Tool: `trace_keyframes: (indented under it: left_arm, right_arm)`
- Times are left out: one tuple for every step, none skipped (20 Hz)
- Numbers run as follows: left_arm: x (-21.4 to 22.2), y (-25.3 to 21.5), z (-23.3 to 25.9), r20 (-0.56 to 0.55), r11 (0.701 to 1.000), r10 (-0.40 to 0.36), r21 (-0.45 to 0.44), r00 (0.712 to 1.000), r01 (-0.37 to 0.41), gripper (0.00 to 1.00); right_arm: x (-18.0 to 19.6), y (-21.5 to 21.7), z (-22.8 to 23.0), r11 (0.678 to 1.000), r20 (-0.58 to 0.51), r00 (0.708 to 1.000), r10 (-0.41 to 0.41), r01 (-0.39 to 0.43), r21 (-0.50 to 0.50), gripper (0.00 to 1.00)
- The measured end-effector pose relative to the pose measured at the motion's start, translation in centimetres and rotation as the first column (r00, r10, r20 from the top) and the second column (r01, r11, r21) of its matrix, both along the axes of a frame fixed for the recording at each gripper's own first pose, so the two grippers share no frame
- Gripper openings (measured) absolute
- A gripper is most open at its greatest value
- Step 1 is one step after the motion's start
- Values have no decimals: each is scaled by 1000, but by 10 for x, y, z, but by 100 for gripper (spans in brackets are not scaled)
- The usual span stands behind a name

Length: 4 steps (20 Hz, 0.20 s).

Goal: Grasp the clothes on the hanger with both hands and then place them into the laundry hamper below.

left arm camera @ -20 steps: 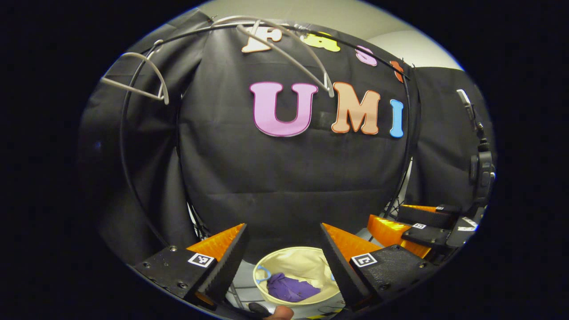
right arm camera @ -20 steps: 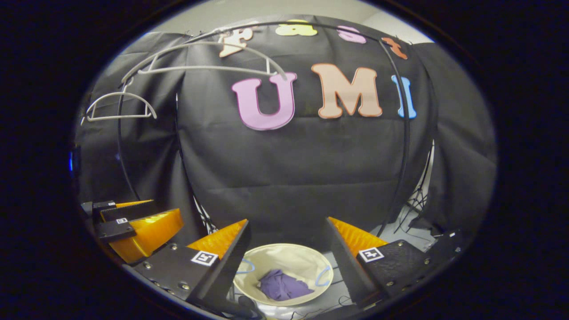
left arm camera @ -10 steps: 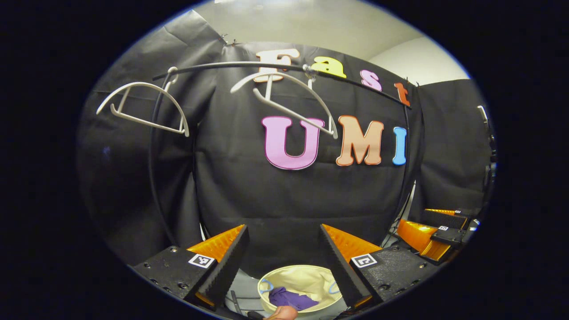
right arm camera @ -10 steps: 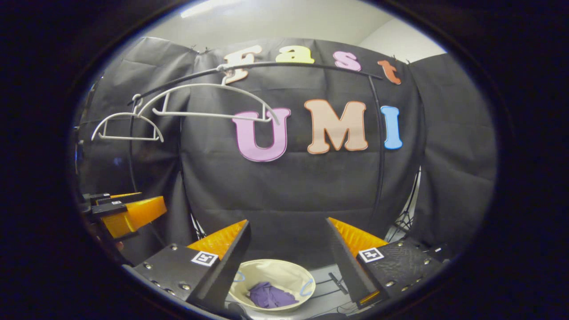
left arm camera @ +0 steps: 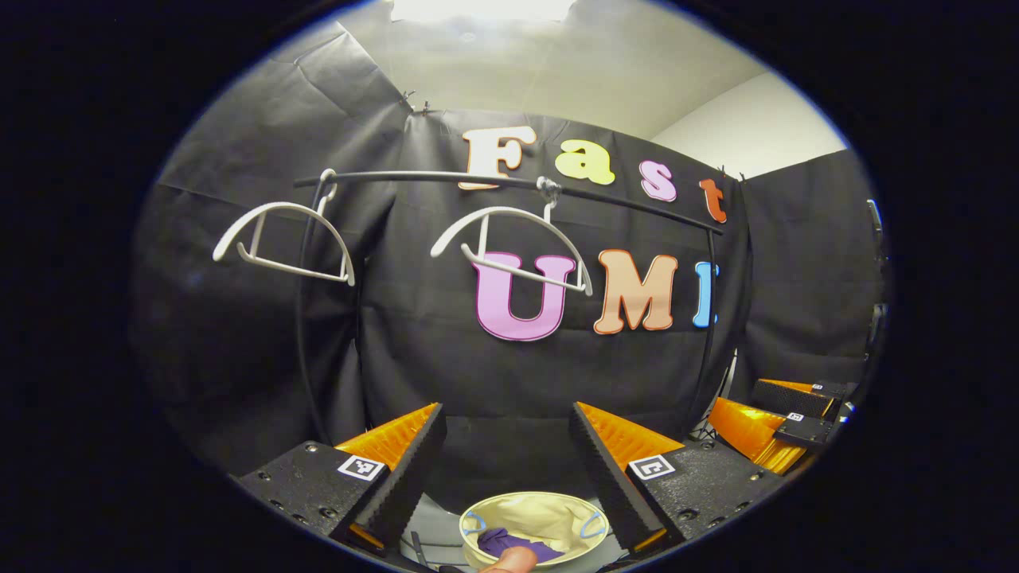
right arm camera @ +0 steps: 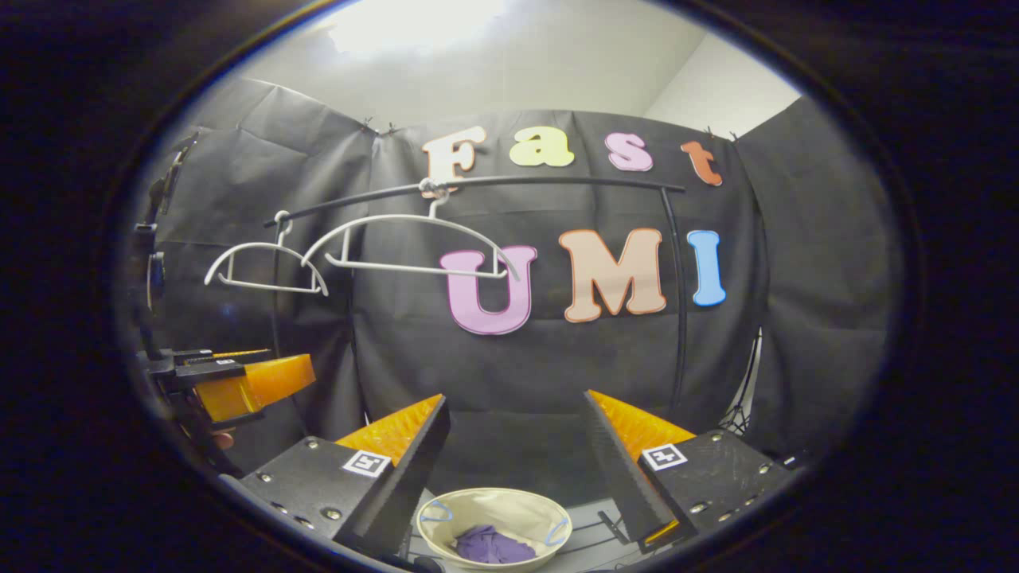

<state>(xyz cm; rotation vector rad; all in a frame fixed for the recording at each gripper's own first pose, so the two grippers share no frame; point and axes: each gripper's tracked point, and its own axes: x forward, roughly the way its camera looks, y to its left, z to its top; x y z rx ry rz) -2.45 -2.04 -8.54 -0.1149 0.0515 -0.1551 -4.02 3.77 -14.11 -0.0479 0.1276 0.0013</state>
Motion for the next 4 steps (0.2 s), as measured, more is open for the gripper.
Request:
trace_keyframes:
  left_arm:
    - [-3,2,4,9,1000,10,9,1000,-10,92]
    - [-8,3,7,14,1000,21,20,1000,-21,92]
    - [-12,3,11,22,999,26,26,999,-26,92]
    - [-16,3,16,30,999,29,24,999,-30,92]
  right_arm:
    - [-5,2,7,1000,13,1000,5,-5,2,99]
    - [-10,3,13,1000,26,1000,9,-9,3,99]
    - [-15,5,18,1000,36,999,16,-16,3,99]
    - [-18,8,23,1000,45,999,26,-26,2,94]
